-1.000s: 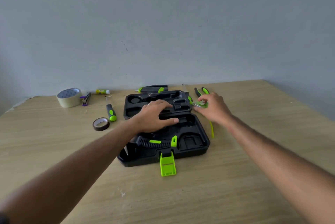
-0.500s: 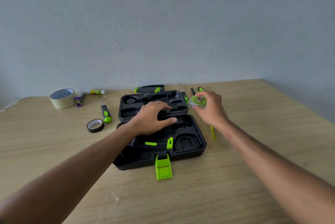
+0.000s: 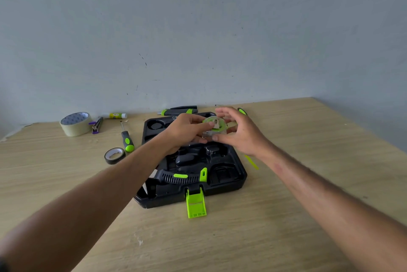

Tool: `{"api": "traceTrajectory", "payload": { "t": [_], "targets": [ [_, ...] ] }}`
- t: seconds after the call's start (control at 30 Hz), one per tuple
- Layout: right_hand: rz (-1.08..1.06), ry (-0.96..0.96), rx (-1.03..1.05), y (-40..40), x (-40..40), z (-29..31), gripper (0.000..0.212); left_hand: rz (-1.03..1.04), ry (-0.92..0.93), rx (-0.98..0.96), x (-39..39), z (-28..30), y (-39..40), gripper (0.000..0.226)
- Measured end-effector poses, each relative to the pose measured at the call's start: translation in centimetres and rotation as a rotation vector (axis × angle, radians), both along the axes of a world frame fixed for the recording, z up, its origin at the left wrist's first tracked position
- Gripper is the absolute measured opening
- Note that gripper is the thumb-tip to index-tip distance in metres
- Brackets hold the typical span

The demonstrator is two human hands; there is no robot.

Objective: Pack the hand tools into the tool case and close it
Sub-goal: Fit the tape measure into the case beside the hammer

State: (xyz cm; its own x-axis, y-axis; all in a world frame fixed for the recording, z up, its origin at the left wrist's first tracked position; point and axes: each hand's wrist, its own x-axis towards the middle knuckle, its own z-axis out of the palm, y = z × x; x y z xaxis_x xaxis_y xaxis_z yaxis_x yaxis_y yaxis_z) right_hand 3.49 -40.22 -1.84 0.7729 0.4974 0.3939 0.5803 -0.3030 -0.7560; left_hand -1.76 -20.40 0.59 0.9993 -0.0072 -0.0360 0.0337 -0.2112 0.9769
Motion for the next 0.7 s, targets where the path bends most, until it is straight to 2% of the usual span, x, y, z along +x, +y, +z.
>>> {"api": "traceTrajectory", "payload": {
  "t": [0.07,0.1,0.2,0.27,0.33,0.47,0.7],
  "targets": [
    [-0.003,0.091,-0.053,-0.1,0.2,0.1,0.08,0.031,-0.001,-0.003,-0.2,-0.1,0.8,0.027],
    [-0.006,0.126,-0.079,-0.2,0.3,0.0,0.073,0.044,0.0,-0.003,-0.4,-0.1,1.2,0.028],
    [0.027,0.172,-0.099,-0.1,0.0,0.4,0.028,0.076,0.008,-0.026,-0.8,-0.1,2.4,0.033],
    [0.062,0.182,-0.062,0.2,0.0,0.6,0.012,0.085,0.023,-0.054,-1.0,0.0,2.9,0.038],
    [0.067,0.128,-0.124,0.5,0.1,1.1,0.008,0.043,0.02,-0.02,-1.4,0.2,3.1,0.042],
    [0.121,0.097,-0.268,0.1,0.3,2.8,0.008,-0.084,-0.009,0.221,-2.1,0.6,3.0,0.051],
    [0.246,0.376,-0.478,-2.6,1.3,5.4,0.015,-0.185,-0.033,0.628,-3.0,1.1,0.6,0.053]
  ]
}}
